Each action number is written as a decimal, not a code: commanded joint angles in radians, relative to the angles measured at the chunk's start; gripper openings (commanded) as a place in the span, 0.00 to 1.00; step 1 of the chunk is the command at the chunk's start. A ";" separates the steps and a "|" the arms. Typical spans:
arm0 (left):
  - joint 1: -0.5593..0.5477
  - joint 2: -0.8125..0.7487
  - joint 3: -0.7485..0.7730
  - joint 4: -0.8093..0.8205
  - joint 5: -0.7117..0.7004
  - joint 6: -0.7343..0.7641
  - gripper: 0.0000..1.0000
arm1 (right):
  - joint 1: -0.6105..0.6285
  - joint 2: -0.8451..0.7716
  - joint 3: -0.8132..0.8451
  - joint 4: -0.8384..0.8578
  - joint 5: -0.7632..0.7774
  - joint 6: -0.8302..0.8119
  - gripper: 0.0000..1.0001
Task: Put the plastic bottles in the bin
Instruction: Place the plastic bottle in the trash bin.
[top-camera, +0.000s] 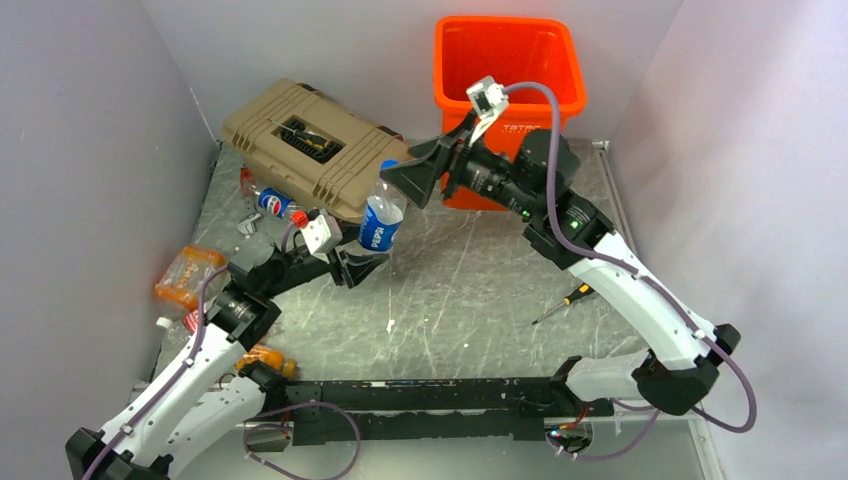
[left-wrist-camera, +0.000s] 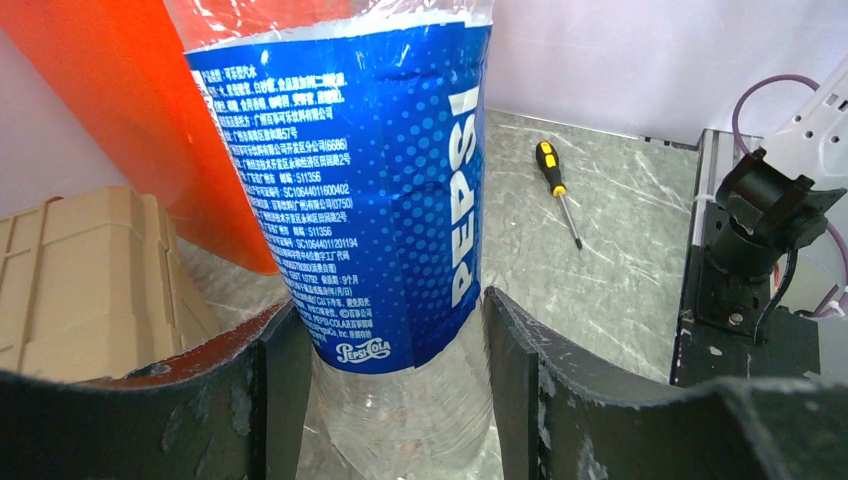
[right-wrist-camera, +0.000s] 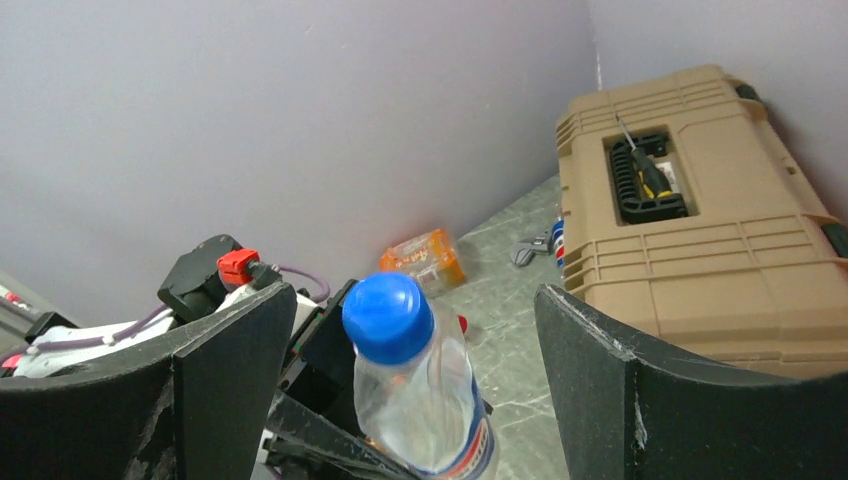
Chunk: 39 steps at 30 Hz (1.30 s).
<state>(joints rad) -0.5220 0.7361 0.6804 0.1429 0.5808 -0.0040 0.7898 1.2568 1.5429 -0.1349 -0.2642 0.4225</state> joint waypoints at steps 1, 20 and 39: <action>-0.018 -0.020 0.004 -0.008 -0.031 0.046 0.29 | 0.028 0.049 0.123 -0.047 -0.029 -0.007 0.93; -0.023 -0.002 0.005 -0.018 -0.072 0.048 0.42 | 0.071 0.123 0.140 -0.235 0.184 -0.084 0.00; -0.023 -0.136 0.008 -0.038 -0.303 0.044 0.99 | 0.071 0.043 0.424 -0.184 0.705 -0.404 0.00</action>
<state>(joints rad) -0.5430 0.5957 0.6849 0.0704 0.3248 0.0265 0.8608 1.3701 1.8744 -0.4492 0.1932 0.1795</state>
